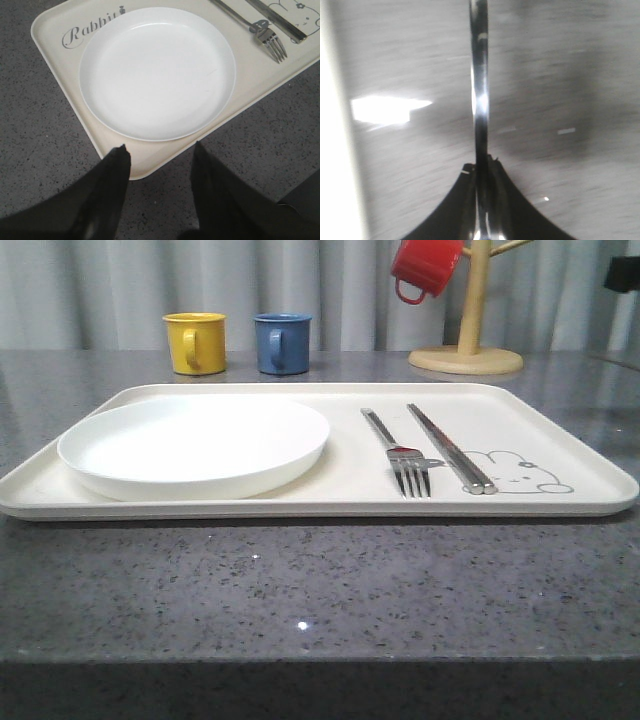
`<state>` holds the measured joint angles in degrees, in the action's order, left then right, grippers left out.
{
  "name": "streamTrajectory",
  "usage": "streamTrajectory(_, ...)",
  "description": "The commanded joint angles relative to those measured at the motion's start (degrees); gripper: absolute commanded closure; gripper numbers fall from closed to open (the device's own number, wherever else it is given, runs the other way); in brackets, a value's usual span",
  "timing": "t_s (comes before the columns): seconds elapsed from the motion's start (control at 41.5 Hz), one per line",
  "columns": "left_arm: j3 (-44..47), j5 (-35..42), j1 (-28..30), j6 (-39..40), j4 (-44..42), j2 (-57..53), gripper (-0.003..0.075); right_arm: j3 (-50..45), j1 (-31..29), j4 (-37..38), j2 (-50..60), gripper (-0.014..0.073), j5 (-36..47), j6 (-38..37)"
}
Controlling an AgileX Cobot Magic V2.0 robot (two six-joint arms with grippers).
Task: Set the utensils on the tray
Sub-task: 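Move the right gripper to the spoon and grasp it, then lower the spoon onto the tray beside the chopsticks and release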
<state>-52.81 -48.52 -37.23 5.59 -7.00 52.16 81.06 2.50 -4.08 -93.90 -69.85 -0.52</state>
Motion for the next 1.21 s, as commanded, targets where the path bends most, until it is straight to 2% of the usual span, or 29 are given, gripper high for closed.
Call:
streamTrajectory(0.0,-1.5,3.7,-0.5,0.7,-0.5,-0.3,0.0416,1.8,3.3,-5.5,3.1,0.0578,-1.4,0.5)
streamTrajectory(0.096,-1.5,3.8,-0.5,0.7,-0.5,-0.3,0.0416,1.8,6.4,-9.4,2.5,0.0578,0.4,0.5)
streamTrajectory(0.241,-1.5,4.2,-0.5,0.7,-0.5,-0.3,0.0416,1.8,9.8,-12.7,0.3,0.0578,4.2,-3.3)
streamTrajectory(0.555,-1.5,4.4,-0.5,0.7,-0.5,-0.3,0.0416,1.8,10.5,-10.4,-4.5,0.0566,9.7,-9.4)
streamTrajectory(0.627,-1.5,4.4,-0.5,0.7,-0.5,-0.3,0.0416,1.8,10.5,-8.9,-5.0,0.0528,9.7,-9.8)
streamTrajectory(0.796,-1.5,4.5,-0.5,0.7,-0.9,-0.3,0.0416,1.8,10.5,-7.7,-5.0,0.0357,10.6,-9.9)
streamTrajectory(0.844,-1.5,4.5,-0.5,0.7,-1.0,-0.3,0.0416,1.8,10.5,-7.6,-4.7,0.0339,10.9,-9.8)
streamTrajectory(0.941,-1.5,4.5,-0.5,0.7,-1.4,-0.3,0.0416,1.8,10.6,-7.5,-2.9,0.0336,11.1,-8.1)
streamTrajectory(1.037,-1.5,4.5,-0.5,0.7,-1.4,-0.3,0.0416,1.8,11.1,-7.3,0.7,0.0336,11.2,-3.0)
streamTrajectory(1.182,-1.5,4.5,-0.5,0.7,-1.4,-0.3,0.0416,-0.4,15.1,-6.4,7.9,0.0337,10.5,3.7)
